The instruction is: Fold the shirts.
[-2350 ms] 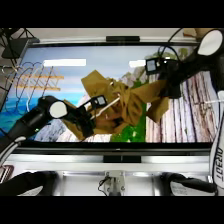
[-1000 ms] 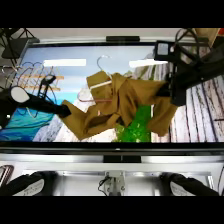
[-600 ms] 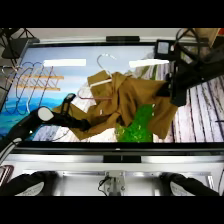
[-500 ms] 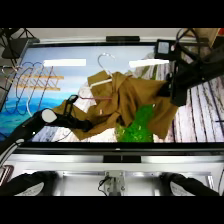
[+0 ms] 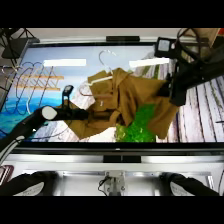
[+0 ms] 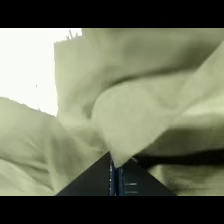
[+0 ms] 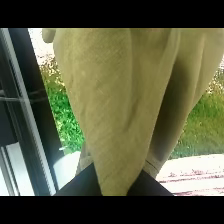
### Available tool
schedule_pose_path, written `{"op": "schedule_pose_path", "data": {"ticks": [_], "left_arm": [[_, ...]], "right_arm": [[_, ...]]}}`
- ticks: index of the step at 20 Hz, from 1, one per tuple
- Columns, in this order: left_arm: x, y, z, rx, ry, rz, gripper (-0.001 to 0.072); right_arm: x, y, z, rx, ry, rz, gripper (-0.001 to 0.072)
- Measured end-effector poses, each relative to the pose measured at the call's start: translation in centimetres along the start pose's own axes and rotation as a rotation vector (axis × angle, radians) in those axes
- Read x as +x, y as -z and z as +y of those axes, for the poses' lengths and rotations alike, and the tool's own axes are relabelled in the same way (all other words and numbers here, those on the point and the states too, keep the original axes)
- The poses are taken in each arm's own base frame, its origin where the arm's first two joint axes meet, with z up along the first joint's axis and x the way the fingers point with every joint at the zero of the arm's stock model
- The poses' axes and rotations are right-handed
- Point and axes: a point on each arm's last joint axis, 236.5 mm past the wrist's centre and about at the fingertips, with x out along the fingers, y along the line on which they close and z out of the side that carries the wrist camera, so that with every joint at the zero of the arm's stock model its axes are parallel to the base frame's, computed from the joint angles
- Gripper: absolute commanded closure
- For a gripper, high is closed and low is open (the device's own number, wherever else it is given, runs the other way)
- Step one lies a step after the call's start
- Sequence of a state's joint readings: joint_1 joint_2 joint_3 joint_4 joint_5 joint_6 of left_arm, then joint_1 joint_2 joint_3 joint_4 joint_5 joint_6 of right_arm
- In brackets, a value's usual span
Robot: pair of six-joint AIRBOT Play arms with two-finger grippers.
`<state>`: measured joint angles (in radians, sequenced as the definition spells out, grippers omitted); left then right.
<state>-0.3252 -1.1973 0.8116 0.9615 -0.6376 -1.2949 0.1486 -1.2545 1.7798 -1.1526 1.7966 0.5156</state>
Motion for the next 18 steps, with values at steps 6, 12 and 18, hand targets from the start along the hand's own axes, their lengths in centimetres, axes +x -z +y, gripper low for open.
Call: {"op": "schedule_pose_path", "data": {"ticks": [6,12,18], "left_arm": [[-6.3,-7.6,1.1,-0.001,-0.001,-0.100,0.0658],[-9.6,-10.8,-0.3,0.024,0.030,-0.144,0.0658],[-13.3,-14.4,-6.5,0.133,0.124,-0.235,0.0658]], "right_arm": [[0.5,-0.7,0.7,0.005,0.008,0.030,0.0664],[0.6,-0.8,0.7,0.037,0.020,0.042,0.0664],[1.5,-0.6,-0.2,0.141,0.026,0.058,0.0665]]}}
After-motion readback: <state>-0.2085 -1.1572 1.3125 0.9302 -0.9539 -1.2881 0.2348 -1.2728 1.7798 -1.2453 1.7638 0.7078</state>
